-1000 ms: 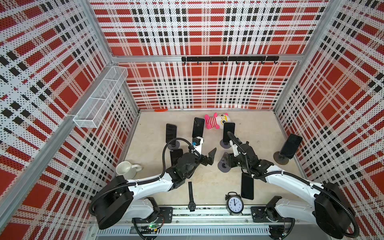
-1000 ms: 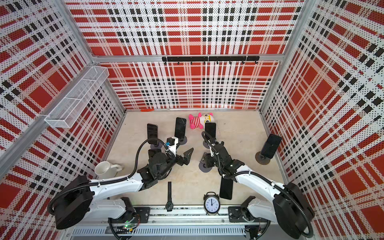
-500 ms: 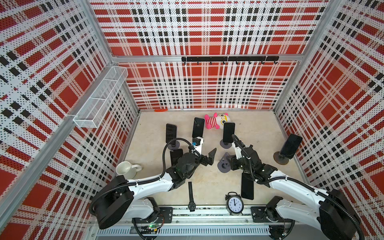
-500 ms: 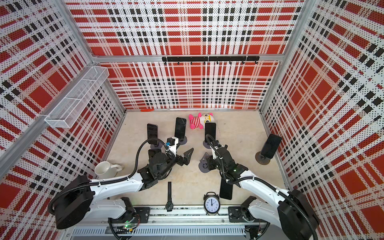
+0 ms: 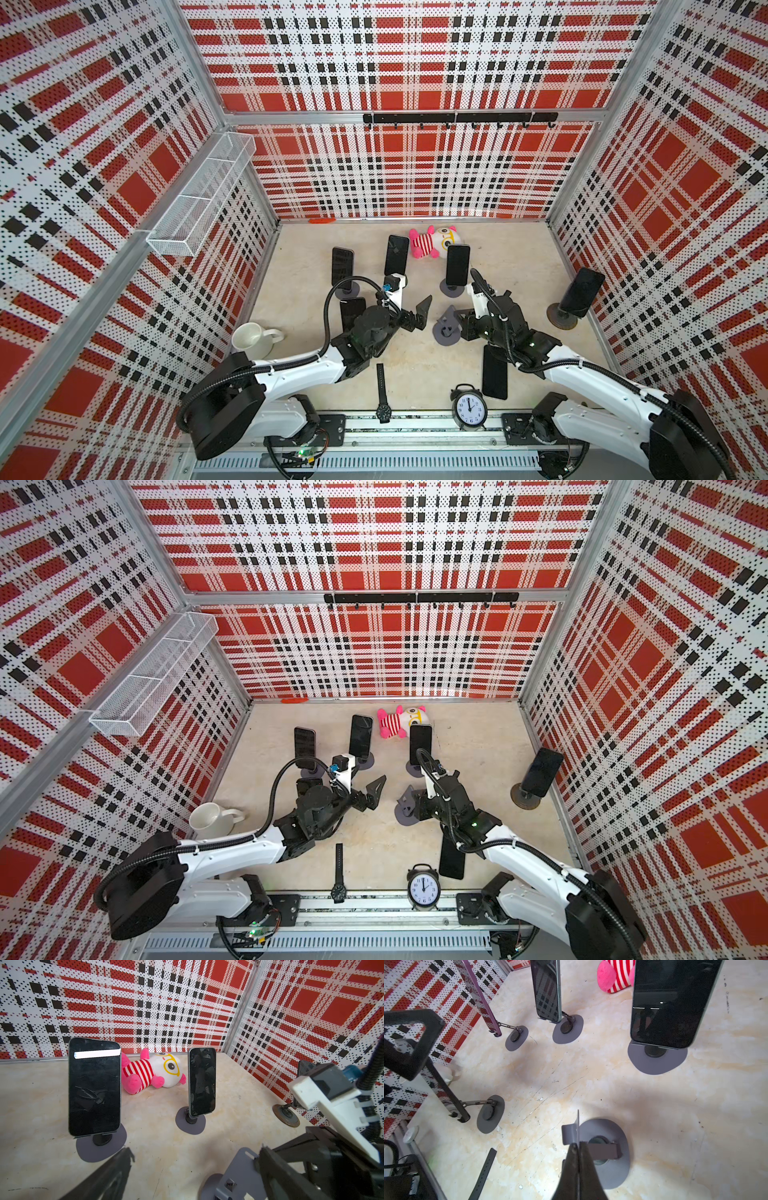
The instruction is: Remove the phone from the phone stand
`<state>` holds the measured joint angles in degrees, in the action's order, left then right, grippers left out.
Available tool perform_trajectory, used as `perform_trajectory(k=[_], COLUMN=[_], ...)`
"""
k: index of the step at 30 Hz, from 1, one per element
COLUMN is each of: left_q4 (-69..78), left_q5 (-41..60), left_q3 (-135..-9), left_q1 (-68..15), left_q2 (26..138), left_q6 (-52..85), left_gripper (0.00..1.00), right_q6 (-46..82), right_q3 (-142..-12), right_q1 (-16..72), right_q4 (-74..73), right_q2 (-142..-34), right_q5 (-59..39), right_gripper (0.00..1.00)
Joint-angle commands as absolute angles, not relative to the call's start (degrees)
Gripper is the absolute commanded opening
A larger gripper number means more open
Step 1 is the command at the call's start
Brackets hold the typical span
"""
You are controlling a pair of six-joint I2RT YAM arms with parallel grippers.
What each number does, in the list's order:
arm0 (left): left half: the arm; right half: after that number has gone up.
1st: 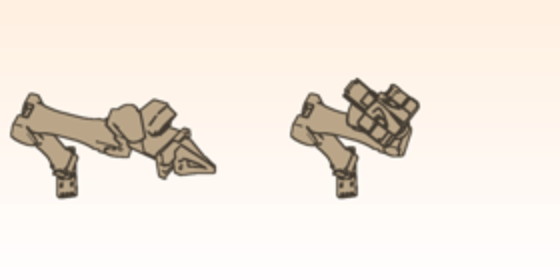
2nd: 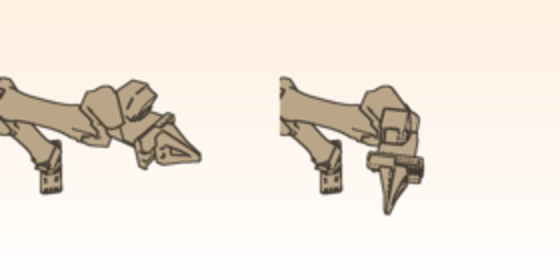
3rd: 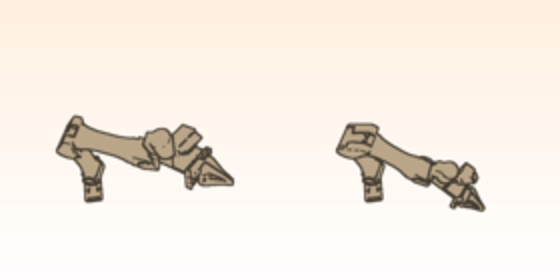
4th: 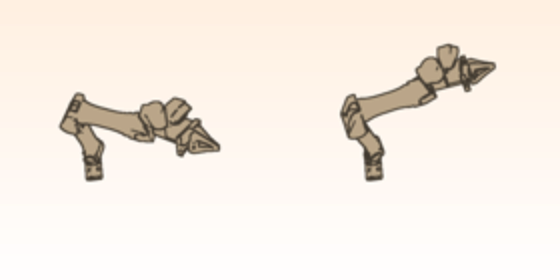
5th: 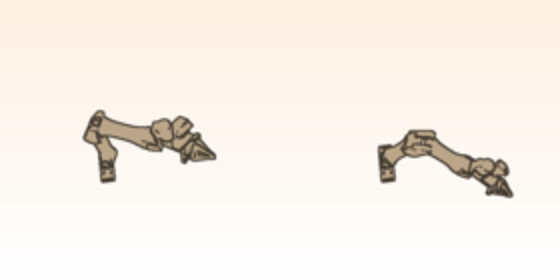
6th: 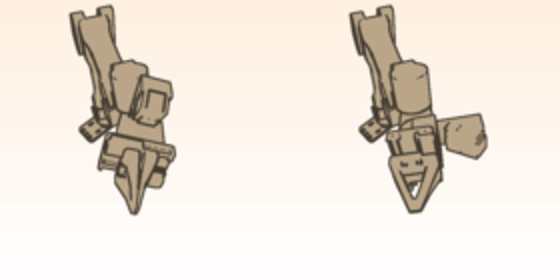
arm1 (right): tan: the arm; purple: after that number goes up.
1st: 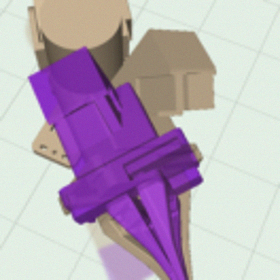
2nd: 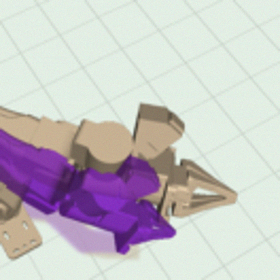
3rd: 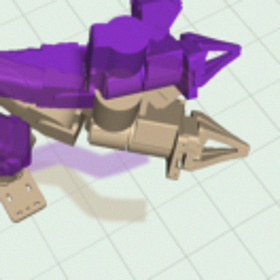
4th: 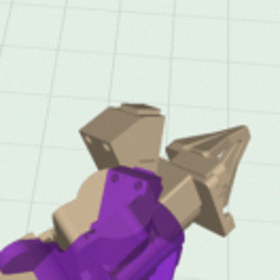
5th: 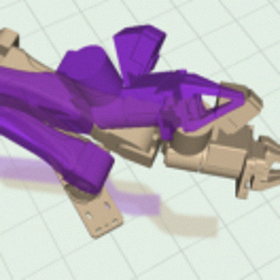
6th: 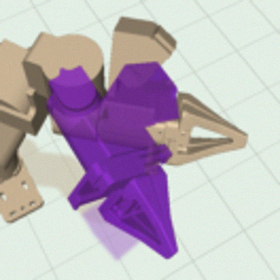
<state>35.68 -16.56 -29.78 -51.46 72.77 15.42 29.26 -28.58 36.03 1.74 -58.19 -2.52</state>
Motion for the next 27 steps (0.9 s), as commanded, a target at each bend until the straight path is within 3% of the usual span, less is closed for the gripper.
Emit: perform_trajectory(k=[1, 8, 12, 17, 23, 27], left_q4=[37.7, 39.0, 38.9, 38.3, 36.5, 35.7], left_q5=[-17.6, -18.0, -22.0, -26.4, -37.0, -37.4], left_q3=[-28.7, -28.2, -29.3, -32.9, -37.7, -38.1], left_q1=[-51.2, -51.2, -54.7, -58.4, -66.3, -67.5], left_q2=[71.3, 71.0, 71.3, 73.4, 75.2, 75.2], left_q6=[15.8, 16.2, 11.7, 8.2, -2.3, -4.3], left_gripper=[0.98, 0.98, 0.98, 0.98, 0.98, 0.98], right_q6=[31.3, 36.3, 39.8, 40.8, 37.2, 36.6], right_q3=[-29.1, -28.1, -30.0, -34.9, -36.5, -38.4], right_q1=[34.8, 32.6, 30.0, 21.1, 9.6, 4.4], right_q4=[5.2, 9.8, 16.9, 27.8, 28.1, 26.1], right_q2=[-55.0, -48.6, -44.0, -39.5, -40.2, -44.4], right_q5=[0.2, -0.8, 4.9, 7.3, 1.8, 0.3], right_gripper=[0.0, 0.0, 0.0, 0.0, 0.0, 0.0])
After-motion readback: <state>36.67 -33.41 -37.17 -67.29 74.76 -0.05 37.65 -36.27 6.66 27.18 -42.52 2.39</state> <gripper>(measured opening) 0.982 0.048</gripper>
